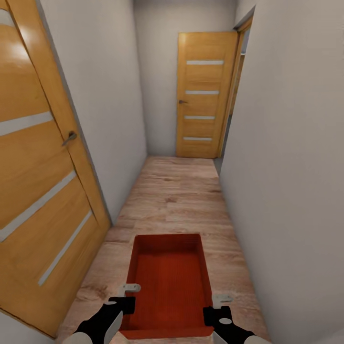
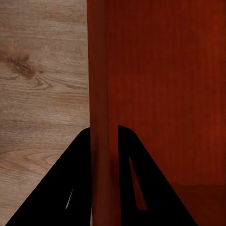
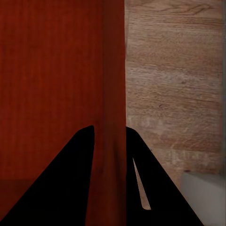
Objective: Move the two storage containers from the living room to the garage. In the garage, place one container on the floor and stack the other container on top of it (either order is fine).
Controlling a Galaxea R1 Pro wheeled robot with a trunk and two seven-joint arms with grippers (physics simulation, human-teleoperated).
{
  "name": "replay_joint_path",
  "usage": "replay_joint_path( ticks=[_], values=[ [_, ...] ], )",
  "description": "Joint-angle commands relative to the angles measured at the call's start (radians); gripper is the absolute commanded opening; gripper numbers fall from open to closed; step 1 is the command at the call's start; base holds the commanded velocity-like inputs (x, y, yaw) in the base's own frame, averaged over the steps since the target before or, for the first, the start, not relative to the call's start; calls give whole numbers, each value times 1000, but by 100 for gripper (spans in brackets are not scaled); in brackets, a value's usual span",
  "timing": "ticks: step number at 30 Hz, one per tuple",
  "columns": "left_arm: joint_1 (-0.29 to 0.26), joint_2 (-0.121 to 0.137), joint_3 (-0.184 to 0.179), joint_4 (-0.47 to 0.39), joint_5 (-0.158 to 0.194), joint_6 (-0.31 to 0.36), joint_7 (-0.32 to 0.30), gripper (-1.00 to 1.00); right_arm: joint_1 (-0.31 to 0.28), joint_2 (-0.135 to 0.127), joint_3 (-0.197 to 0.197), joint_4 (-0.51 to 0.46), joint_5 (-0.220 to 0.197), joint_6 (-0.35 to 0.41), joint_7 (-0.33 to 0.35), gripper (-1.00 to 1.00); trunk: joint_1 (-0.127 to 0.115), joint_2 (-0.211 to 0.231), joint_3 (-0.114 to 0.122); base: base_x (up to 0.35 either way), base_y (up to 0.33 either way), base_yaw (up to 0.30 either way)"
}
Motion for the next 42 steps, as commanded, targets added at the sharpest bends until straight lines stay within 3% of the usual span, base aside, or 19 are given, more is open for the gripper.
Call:
replay_joint_path(
  ticks=[1,42],
  values=[
    [0,12,6,1,-2,7,9,-100,-1,-26,1,2,-3,-25,-11,-100,1,0,-1,324,0,-35],
    [0,13,6,1,-2,7,9,-100,-1,-26,3,2,-3,-26,-11,-100,1,0,-1,324,0,-1]
  ],
)
